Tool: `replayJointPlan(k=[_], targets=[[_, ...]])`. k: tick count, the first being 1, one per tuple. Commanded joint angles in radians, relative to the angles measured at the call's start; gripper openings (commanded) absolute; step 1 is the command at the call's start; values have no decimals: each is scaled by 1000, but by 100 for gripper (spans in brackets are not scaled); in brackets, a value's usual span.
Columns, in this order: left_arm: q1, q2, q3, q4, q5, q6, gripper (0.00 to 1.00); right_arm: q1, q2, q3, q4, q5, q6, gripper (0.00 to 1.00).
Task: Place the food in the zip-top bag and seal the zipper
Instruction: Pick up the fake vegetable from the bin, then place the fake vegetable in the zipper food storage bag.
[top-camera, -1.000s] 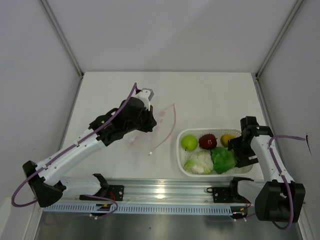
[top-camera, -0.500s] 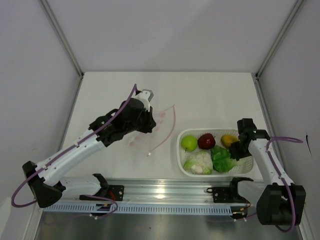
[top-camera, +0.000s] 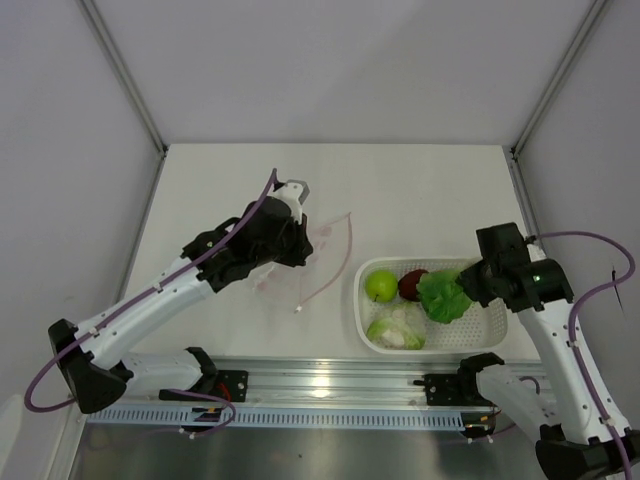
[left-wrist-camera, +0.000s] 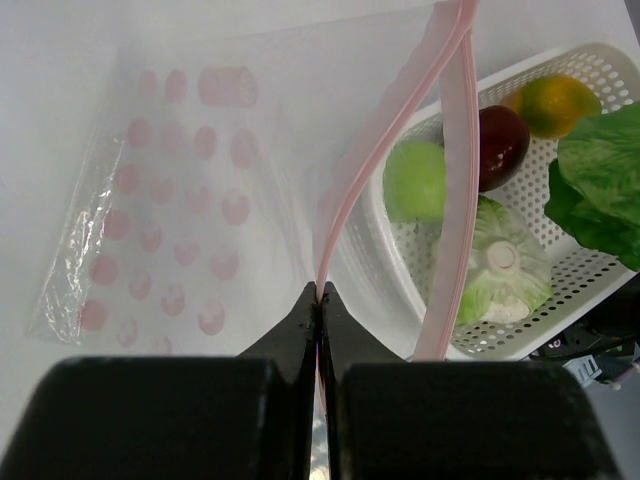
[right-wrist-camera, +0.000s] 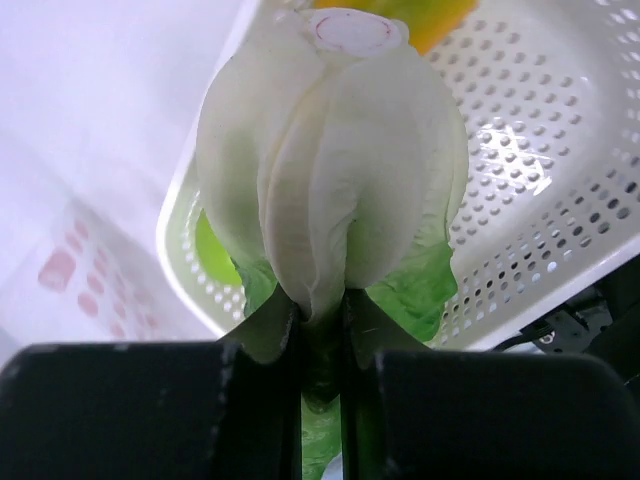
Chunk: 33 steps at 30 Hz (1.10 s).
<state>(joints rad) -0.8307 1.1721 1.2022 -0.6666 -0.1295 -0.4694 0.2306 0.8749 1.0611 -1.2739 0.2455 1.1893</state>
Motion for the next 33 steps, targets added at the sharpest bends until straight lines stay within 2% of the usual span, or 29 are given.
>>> replayJointPlan(k=[1, 9, 11, 13, 16, 21, 26, 31, 33], targets=[[7, 9, 22, 19, -7, 14, 1, 79, -13, 88, 37, -21, -106, 0], [7, 47, 63, 1, 22, 8, 1, 255, 101, 299, 284, -115, -422, 0], [7, 55, 72, -1, 34, 9, 1, 286, 114, 319, 399, -219, -467, 0], [5, 67, 83, -5, 42, 8, 0, 300, 130, 329, 488, -338, -465, 0], [7, 72, 92, -10, 50, 5, 1, 349, 173, 350, 553, -368, -436, 0], [7, 75, 94, -11, 64, -3, 0, 438, 205, 356, 646, -339, -402, 0], [7, 83, 100, -8, 64, -6, 1, 490, 220, 361, 670, -302, -372, 0], [5, 89, 100, 5, 87, -18, 0, 519, 187, 280, 746, -273, -320, 0], [7, 81, 102, 10, 87, -26, 1, 539, 176, 257, 758, -197, -312, 0]])
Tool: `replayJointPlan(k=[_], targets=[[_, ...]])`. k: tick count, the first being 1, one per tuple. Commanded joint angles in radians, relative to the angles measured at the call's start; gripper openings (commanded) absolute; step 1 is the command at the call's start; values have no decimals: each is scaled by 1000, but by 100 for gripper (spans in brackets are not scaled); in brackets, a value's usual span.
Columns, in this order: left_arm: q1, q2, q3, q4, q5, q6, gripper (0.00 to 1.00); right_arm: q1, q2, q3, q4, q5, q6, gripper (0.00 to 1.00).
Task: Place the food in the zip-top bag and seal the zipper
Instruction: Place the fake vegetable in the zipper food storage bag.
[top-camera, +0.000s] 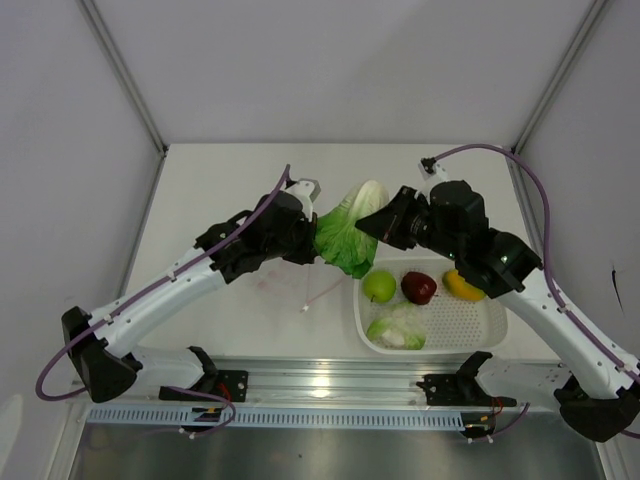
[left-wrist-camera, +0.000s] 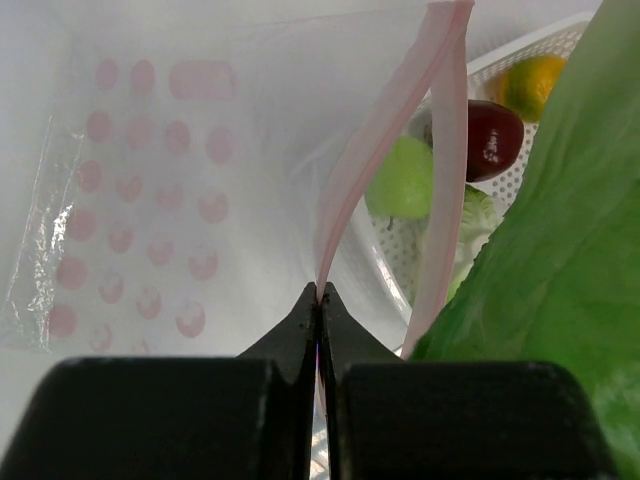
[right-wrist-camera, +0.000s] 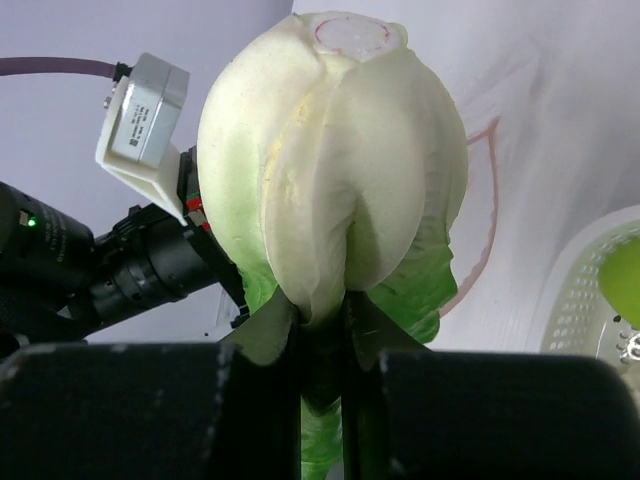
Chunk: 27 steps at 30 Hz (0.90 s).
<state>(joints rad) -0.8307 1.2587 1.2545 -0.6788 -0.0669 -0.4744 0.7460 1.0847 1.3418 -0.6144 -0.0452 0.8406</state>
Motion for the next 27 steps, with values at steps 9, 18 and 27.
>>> replayJointPlan(k=[9, 18, 27], targets=[[7, -56, 45, 47, 12, -67, 1, 136, -75, -158, 123, 274, 48, 0], [7, -70, 37, 85, 58, -93, 1, 202, -37, -211, 130, 349, 75, 0], [7, -97, -12, 101, 29, -87, 1, 205, -36, -168, -7, 386, 6, 0]])
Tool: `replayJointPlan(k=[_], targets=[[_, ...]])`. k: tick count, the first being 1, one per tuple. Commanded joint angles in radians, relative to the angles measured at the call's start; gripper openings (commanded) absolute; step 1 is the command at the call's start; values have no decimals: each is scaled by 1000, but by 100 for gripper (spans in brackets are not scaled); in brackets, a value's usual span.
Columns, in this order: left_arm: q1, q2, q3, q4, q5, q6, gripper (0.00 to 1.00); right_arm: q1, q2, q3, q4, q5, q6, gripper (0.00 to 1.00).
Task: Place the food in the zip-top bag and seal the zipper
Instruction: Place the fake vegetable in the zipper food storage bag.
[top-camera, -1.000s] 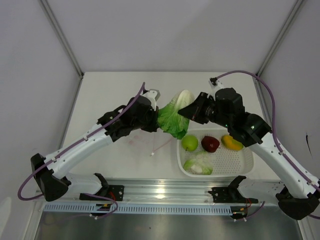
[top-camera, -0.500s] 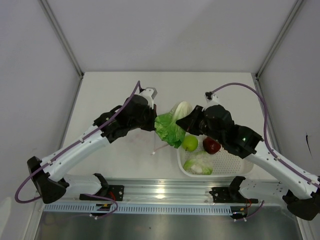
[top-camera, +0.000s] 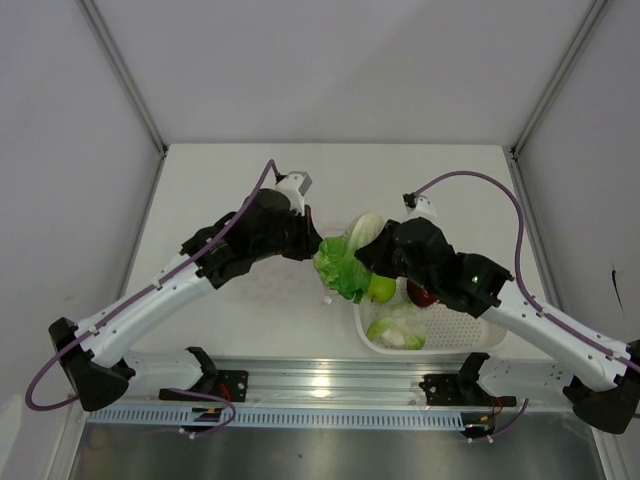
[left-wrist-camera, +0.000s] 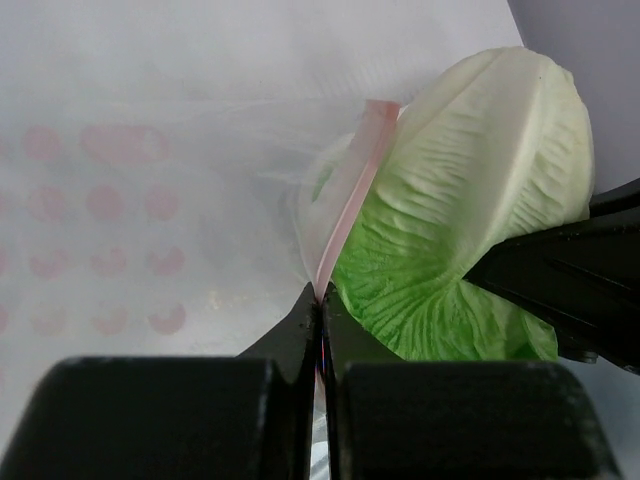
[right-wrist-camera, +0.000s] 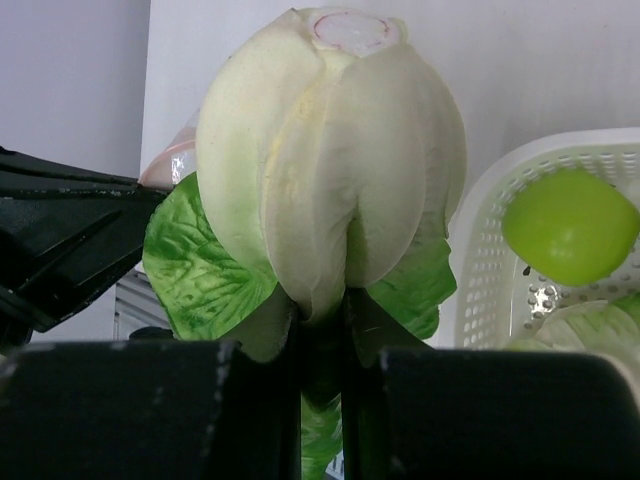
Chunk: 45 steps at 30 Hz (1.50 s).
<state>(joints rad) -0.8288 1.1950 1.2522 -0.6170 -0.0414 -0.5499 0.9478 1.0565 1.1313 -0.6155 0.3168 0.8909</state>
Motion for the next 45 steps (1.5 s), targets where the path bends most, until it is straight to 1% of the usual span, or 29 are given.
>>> replayJointPlan(k=[1, 3, 8, 10, 15, 19, 23, 28, 35, 38, 41, 42, 43, 45], targets=[[5, -34, -10, 42, 2, -12, 1, 3, -4, 42, 0, 6, -55, 0], [5, -34, -10, 46, 12, -15, 0, 5, 8, 36, -1, -24, -58, 0], [5, -18, 4, 57, 46, -21, 1, 6, 31, 30, 57, -55, -69, 0], [5, -17, 6, 60, 84, -19, 1, 8, 52, 48, 60, -21, -87, 0], [5, -23, -2, 71, 113, -7, 1, 6, 114, 128, 72, 74, -171, 0], [3, -35, 0, 54, 109, 10, 1, 11, 186, 197, 10, 133, -247, 0], [5, -44, -7, 42, 87, 24, 1, 11, 183, 191, -12, 208, -286, 0], [5, -32, -13, 60, 101, 18, 0, 19, 175, 151, 6, 219, -294, 0], [3, -3, 7, 71, 133, 11, 1, 26, 203, 165, 76, 156, -228, 0], [2, -2, 6, 72, 135, 11, 1, 25, 194, 153, 118, 159, -133, 0], [3, 0, -2, 72, 138, 10, 1, -1, 134, 96, 210, 116, -15, 0], [3, -2, -4, 72, 138, 8, 1, -10, 119, 63, 262, 78, 12, 0], [3, -5, -7, 72, 140, 8, 1, -33, 106, 55, 276, 62, 66, 0], [3, -3, -8, 76, 143, 13, 1, -46, 103, 64, 277, 45, 95, 0]])
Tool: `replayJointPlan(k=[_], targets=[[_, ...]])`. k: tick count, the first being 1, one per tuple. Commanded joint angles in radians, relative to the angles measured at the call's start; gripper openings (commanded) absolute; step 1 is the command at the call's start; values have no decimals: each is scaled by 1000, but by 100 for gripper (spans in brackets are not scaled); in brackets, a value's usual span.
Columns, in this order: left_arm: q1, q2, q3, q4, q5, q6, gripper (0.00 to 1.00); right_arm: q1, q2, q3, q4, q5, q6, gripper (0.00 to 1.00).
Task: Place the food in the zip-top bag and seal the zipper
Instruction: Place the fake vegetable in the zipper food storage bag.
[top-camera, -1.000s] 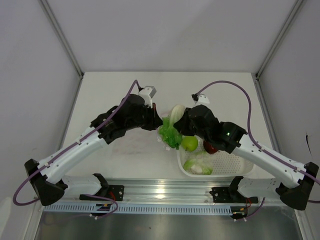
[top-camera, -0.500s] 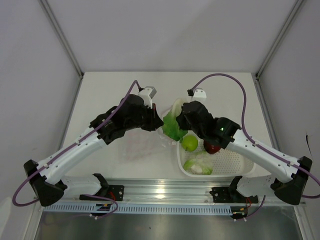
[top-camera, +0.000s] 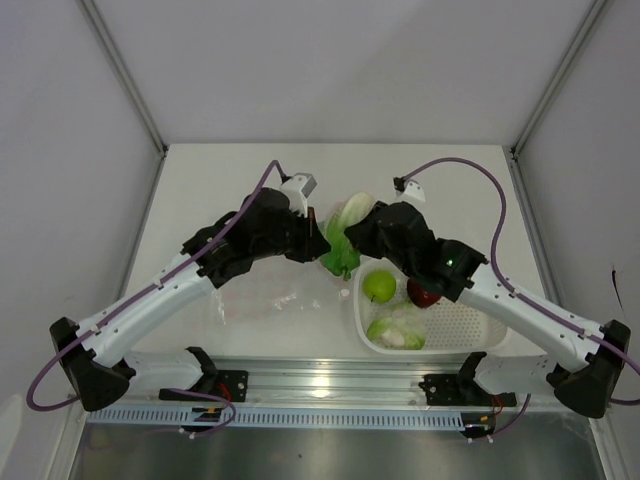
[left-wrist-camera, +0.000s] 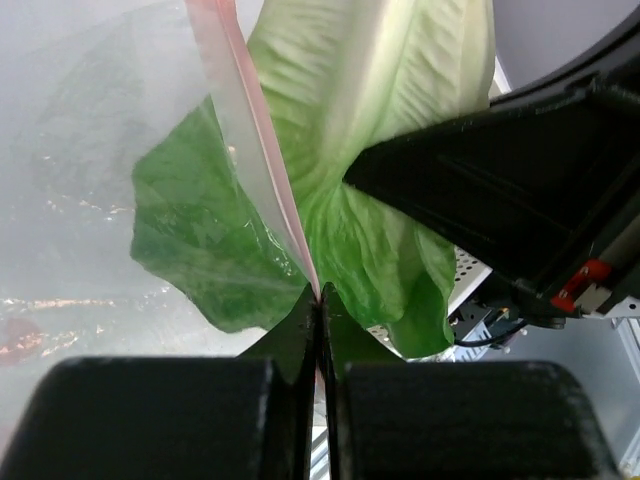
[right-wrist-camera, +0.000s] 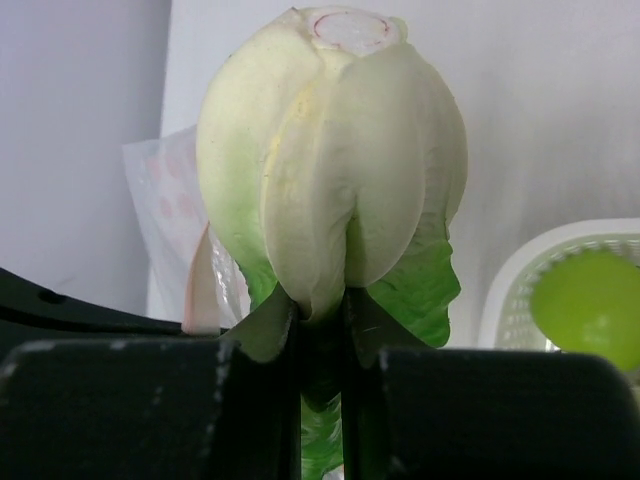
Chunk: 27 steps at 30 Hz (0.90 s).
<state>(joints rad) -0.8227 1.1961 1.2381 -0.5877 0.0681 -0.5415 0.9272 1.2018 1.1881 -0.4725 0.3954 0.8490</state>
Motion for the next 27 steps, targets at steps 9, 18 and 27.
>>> replayJointPlan(k=[9, 18, 27], targets=[[-4, 0, -26, 51, 24, 17, 1, -105, -94, 24, 126, -179, 228, 0], [-4, 14, -32, 66, 35, 17, 1, -159, -143, -27, 103, -289, 361, 0], [-6, 33, -35, 83, 39, 12, 1, -214, -136, -8, 72, -383, 435, 0]])
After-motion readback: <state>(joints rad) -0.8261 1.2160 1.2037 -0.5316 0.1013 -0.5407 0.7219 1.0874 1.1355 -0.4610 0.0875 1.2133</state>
